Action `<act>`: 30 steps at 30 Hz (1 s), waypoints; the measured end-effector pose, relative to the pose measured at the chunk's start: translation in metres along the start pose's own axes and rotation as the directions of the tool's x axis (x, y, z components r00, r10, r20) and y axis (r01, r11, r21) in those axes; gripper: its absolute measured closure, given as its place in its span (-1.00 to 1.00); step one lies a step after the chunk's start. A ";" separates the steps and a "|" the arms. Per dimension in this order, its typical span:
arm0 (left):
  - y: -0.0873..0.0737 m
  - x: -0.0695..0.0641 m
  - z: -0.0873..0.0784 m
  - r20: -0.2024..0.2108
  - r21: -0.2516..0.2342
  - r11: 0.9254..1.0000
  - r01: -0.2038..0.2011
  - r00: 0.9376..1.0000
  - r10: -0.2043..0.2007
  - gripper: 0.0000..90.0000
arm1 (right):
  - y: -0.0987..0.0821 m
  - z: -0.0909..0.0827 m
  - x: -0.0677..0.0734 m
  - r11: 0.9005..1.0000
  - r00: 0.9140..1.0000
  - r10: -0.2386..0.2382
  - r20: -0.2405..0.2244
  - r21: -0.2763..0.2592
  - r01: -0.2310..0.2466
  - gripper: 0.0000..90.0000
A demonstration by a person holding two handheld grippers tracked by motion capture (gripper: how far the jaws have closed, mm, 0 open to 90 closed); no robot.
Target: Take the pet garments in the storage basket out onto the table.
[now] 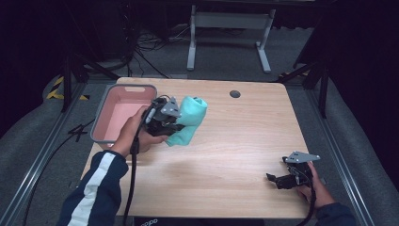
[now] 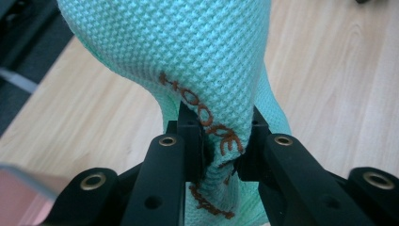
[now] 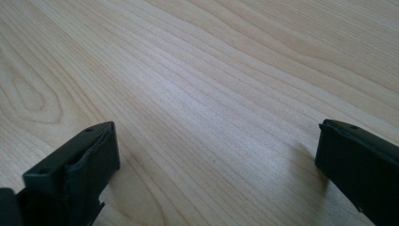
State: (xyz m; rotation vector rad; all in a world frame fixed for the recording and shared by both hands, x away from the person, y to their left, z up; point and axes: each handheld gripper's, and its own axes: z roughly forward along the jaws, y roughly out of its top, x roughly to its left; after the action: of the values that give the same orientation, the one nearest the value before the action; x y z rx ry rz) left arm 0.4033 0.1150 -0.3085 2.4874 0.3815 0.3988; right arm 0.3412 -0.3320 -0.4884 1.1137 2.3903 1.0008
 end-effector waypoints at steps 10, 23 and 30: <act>0.019 -0.020 0.055 0.072 0.099 0.993 -0.064 0.996 0.057 0.70 | 0.000 0.000 0.000 1.000 1.000 0.000 0.000 0.000 0.000 -0.99; 0.016 -0.036 0.118 0.143 0.190 0.977 -0.100 0.987 0.073 0.67 | 0.000 0.000 0.000 1.000 1.000 -0.003 0.000 -0.001 0.003 -0.99; 0.011 -0.042 0.135 0.155 0.209 0.972 -0.112 0.985 0.080 0.61 | 0.000 0.000 0.000 1.000 1.000 -0.003 0.000 -0.001 0.003 -0.99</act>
State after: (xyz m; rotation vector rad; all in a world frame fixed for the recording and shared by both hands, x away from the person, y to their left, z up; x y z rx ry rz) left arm 0.4158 0.0231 -0.4158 2.7362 0.2570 0.2207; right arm 0.3410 -0.3322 -0.4885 1.1098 2.3906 1.0010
